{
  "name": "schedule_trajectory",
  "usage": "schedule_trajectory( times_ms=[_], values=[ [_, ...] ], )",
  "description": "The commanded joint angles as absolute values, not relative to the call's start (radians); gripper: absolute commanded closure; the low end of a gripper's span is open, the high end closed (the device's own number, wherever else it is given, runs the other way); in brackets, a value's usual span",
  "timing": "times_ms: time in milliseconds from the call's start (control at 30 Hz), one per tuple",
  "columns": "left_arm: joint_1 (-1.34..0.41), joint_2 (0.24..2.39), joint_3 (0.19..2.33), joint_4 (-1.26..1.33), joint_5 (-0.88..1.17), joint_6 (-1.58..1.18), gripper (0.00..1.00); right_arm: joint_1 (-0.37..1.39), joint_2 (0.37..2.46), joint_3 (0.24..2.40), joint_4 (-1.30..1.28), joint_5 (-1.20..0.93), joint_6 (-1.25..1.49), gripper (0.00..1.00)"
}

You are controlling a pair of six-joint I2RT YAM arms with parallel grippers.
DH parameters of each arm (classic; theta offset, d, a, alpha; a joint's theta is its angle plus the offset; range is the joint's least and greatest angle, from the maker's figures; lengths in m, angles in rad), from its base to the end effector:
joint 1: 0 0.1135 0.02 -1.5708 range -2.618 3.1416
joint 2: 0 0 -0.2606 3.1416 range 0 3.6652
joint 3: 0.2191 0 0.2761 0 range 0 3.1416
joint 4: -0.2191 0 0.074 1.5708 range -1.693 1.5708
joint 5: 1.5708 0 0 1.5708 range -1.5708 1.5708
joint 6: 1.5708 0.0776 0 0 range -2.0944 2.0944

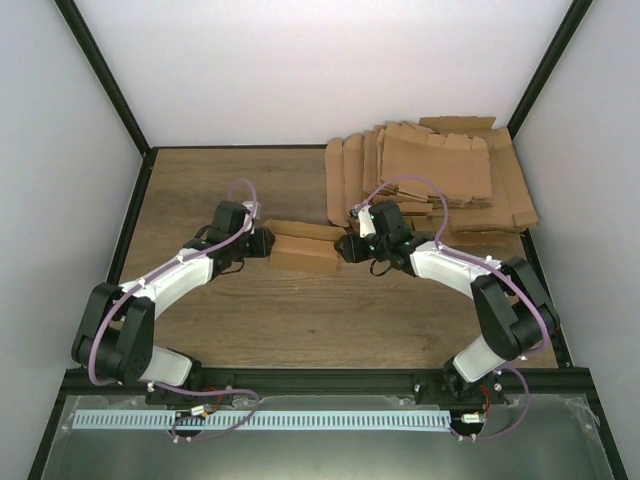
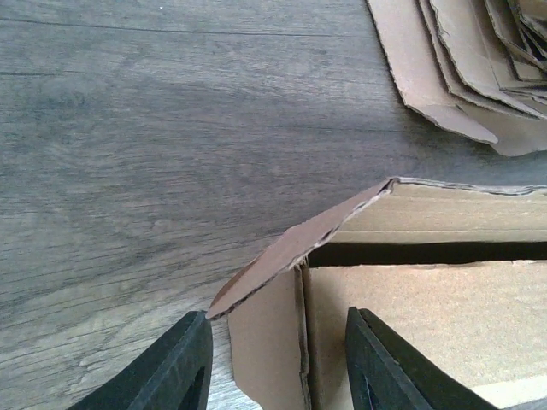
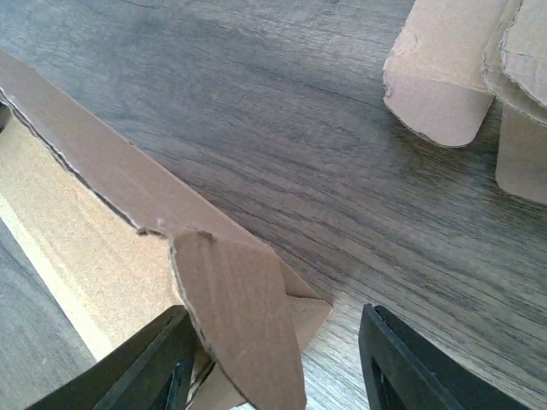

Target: Fold the paper box

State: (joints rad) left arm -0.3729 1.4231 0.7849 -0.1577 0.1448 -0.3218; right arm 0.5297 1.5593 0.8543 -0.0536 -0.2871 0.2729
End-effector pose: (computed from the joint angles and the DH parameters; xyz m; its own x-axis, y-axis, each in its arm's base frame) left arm 0.3120 -0.1341 0.1512 -0.7750 -0.0329 -0.6311 0.2208 0.9217 -0.3191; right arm 0.3072 0.2053 0.1430 -0.7501 -0.1396 -0.6464 -0.4774 0.7907 0.3832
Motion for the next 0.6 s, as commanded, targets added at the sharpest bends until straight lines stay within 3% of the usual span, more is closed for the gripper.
schedule_trajectory(
  times_ms=[0,167,367,567],
  values=[
    [-0.370,1.407,0.791,-0.185,0.142,-0.334,0.54,0.540,1.537,0.884,-0.095,-0.253,0.250,0.44],
    [-0.371,1.320,0.833,-0.248,0.072,-0.340,0.46,0.540,1.508,0.915,-0.144,-0.211,0.224,0.25],
    [-0.369,1.315,0.898,-0.323,-0.001,-0.312,0.36,0.554,1.501,0.936,-0.166,-0.189,0.217,0.24],
    [-0.367,1.389,0.940,-0.285,0.054,-0.275,0.37,0.569,1.528,0.954,-0.171,-0.174,0.215,0.15]
  ],
)
